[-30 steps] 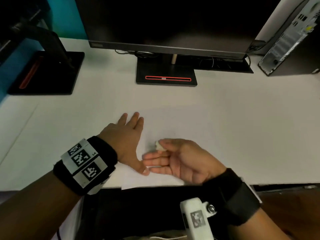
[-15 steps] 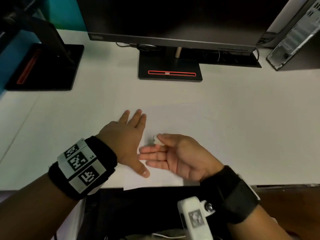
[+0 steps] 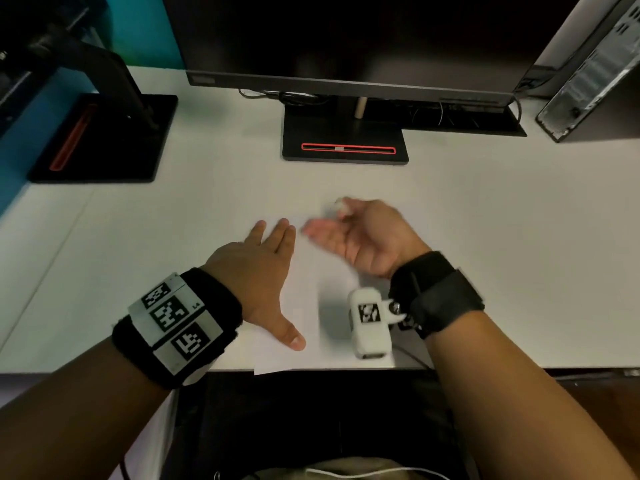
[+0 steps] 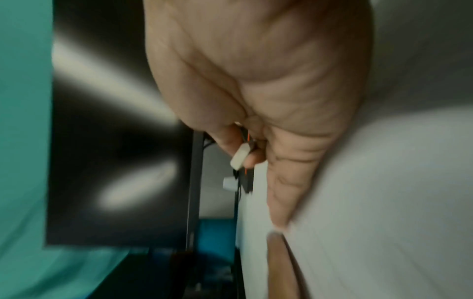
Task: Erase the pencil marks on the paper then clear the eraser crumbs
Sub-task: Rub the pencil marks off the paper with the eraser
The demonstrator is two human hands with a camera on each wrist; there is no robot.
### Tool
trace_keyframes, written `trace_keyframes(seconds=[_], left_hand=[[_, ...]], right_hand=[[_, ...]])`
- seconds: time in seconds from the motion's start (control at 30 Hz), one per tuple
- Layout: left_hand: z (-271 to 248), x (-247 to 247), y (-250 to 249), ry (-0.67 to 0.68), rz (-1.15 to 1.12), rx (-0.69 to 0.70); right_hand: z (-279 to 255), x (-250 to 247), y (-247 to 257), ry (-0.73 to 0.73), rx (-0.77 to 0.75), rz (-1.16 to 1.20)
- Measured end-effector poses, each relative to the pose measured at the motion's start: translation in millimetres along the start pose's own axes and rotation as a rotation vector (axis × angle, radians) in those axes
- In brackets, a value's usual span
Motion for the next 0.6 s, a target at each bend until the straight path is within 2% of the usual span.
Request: trace_keyframes(seconds=[0.07, 0.13, 0.17, 0.2, 0.27, 0.33, 0.4, 0.47, 0.53, 0.6], left_hand=[[-1.7, 0.2, -0.1, 0.007, -0.001, -0.005], [-2.6, 0.7, -0.1, 0.015, -0.004, -0.009], [-2.3, 0.7, 0.2, 0.015, -0.002, -0.006], [-2.0, 0.4, 0.6, 0.014, -0.001, -0.005], [-1.1, 0.5, 0.5, 0.017, 0.001, -0.003], [-0.2, 0.7, 0.3, 0.023, 0.002, -0.005], [-0.3, 0.6, 0.7, 0.024, 0.001, -0.005], [-1.2, 0.8, 1.2, 0.031, -0.01, -0.005], [-1.0, 0.5, 0.7, 0.043, -0.016, -0.001], [0.2, -0.7, 0.4, 0.044, -0.011, 0.0]], right_hand=[[13.6, -20.3, 26.1, -0.191, -0.262, 0.263], [11.9, -33.3, 40.7, -0.296, -0.441, 0.293], [9.5, -33.1, 38.7, -0.259, -0.437, 0.298], [7.1, -27.9, 32.1, -0.162, -0.37, 0.286], [-0.3, -14.0, 7.9, 0.051, -0.127, 0.127], [-3.4, -11.7, -8.8, 0.148, 0.051, -0.041], [2.4, -23.4, 0.4, 0.055, -0.021, 0.046], [6.6, -38.8, 22.0, -0.142, -0.236, 0.112], [2.2, -44.9, 36.7, -0.246, -0.357, -0.126], [-4.2, -32.4, 36.2, -0.154, -0.312, -0.668]])
Point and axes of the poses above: each hand's wrist, its own z-axis towards the middle knuckle, its own x-axis out of the palm, y = z × x, the point moved 3 cm from there along z, towards the middle knuckle, and after that the axes turned 4 degrees about -x, right-handed, at the moved point
